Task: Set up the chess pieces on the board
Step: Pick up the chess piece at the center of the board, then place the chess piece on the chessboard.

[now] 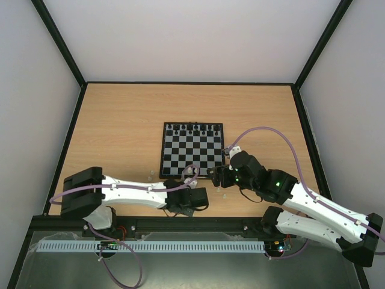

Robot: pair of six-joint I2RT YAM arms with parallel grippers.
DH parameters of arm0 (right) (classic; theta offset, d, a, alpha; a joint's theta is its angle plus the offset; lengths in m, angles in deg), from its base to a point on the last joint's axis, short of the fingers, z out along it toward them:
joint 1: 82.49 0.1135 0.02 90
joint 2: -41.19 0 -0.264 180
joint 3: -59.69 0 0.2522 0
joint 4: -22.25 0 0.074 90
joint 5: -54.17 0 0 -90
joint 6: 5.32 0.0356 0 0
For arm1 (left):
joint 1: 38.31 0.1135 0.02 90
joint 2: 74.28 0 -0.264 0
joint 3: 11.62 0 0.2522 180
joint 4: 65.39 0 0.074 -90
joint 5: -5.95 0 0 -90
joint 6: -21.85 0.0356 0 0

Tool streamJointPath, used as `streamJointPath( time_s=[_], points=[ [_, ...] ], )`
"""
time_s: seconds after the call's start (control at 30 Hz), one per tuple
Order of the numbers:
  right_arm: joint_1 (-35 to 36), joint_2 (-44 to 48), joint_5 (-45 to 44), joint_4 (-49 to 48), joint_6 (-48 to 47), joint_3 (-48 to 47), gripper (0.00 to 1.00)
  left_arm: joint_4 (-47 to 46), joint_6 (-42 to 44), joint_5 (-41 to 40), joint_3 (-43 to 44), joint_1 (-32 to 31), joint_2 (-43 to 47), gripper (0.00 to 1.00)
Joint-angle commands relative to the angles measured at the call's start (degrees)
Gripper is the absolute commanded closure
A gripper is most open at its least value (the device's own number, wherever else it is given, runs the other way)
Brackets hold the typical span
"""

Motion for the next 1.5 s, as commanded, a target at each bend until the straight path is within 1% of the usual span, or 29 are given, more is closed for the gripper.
streamJointPath(
  time_s=[0.0, 0.1, 0.2, 0.33, 0.5, 0.7, 0.83, 1.07, 1.4, 1.47],
  points=[
    [-0.1, 0.4, -0.5, 0.9, -0.9, -0.2, 0.21, 9.4, 2.0, -3.6, 4.5, 3.0, 6.1, 0.93],
    [-0.2, 0.9, -0.5, 0.7, -0.9, -0.1, 0.21, 13.0, 4.8, -6.5, 6.9, 7.2, 9.0, 0.92],
    [-0.2, 1.1, -0.7, 0.6, -0.9, 0.0, 0.21, 14.0, 8.4, -8.7, 9.4, 13.1, 9.7, 0.92],
    [-0.2, 0.9, -0.7, 0.7, -0.9, -0.1, 0.21, 11.2, 12.4, -9.5, 10.6, 19.6, 8.1, 0.91],
    [-0.2, 1.0, -0.7, 0.8, -0.9, -0.2, 0.21, 7.1, 14.3, -10.0, 11.4, 23.4, 4.0, 0.91],
    [-0.1, 0.9, -0.3, 0.7, -1.1, -0.2, 0.21, 3.9, 14.9, -10.3, 13.0, 24.2, -1.1, 0.89],
    [-0.2, 1.1, 0.0, 0.7, -1.2, -0.1, 0.21, 2.0, 14.4, -10.6, 12.2, 24.8, -3.1, 0.89],
    [-0.2, 1.1, 0.6, 0.4, -1.2, 0.0, 0.21, 0.0, 13.1, -10.4, 9.6, 25.3, -3.7, 0.86],
    [-0.2, 0.8, 1.0, 0.2, -1.4, 0.2, 0.21, -1.6, 11.5, -9.9, 6.1, 25.7, -3.1, 0.86],
    [-0.2, 0.8, 1.1, 0.1, -1.4, 0.2, 0.21, -1.9, 11.5, -10.0, 6.0, 25.7, -2.9, 0.82]
  ],
)
